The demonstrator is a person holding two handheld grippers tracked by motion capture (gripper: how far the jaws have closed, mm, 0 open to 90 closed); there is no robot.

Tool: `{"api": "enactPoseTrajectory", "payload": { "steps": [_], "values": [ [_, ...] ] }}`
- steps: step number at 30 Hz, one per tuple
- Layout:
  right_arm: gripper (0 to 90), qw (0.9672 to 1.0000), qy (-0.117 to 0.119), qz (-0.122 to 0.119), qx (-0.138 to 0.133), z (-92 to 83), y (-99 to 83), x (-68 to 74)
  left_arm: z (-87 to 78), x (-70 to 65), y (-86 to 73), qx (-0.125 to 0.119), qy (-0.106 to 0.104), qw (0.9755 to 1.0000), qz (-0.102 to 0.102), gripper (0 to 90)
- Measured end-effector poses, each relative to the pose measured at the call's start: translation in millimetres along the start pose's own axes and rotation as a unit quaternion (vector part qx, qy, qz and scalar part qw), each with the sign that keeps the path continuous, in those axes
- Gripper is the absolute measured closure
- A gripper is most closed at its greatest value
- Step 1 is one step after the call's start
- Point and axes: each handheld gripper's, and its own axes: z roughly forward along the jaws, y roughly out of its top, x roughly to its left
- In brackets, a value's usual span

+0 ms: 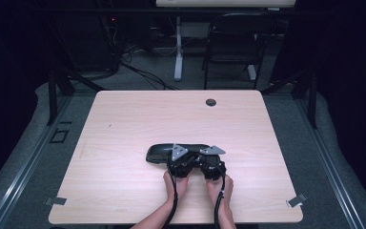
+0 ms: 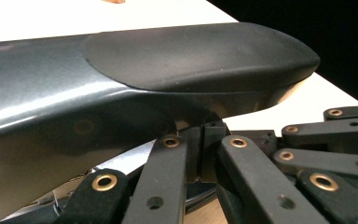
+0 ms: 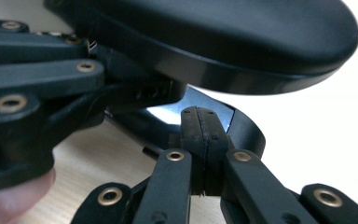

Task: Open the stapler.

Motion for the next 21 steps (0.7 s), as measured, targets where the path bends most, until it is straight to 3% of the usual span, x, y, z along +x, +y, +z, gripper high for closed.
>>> {"api": "enactPoseTrajectory", "payload": {
  "steps": [7,11,13,17,20,21],
  "values": [
    [90.0,1.0000,-0.001,0.004,-0.007,4.0,1.2,0.0,1.2,1.3,0.8,0.003,-0.004,1.0000,-0.002,90.0],
    [90.0,0.9999,-0.012,-0.005,0.002,4.5,3.6,2.1,1.0,-0.2,0.4,-0.004,-0.004,1.0000,-0.001,90.0],
    [90.0,1.0000,-0.004,0.007,-0.004,4.4,2.0,0.0,0.8,-0.3,-0.2,-0.009,-0.002,0.9999,-0.005,90.0],
    [90.0,0.9999,-0.014,0.001,-0.009,4.3,0.8,2.2,0.7,0.2,-0.4,-0.014,0.001,0.9999,-0.004,90.0],
    [90.0,0.9998,-0.015,0.001,-0.015,4.4,-0.7,3.4,-8.9,-0.8,8.1,-0.075,0.008,0.9971,-0.001,90.0],
    [90.0,0.9998,-0.013,0.004,-0.016,4.4,-1.1,2.3,-9.3,-1.7,13.4,-0.069,0.000,0.9976,0.001,90.0]
  ]
}}
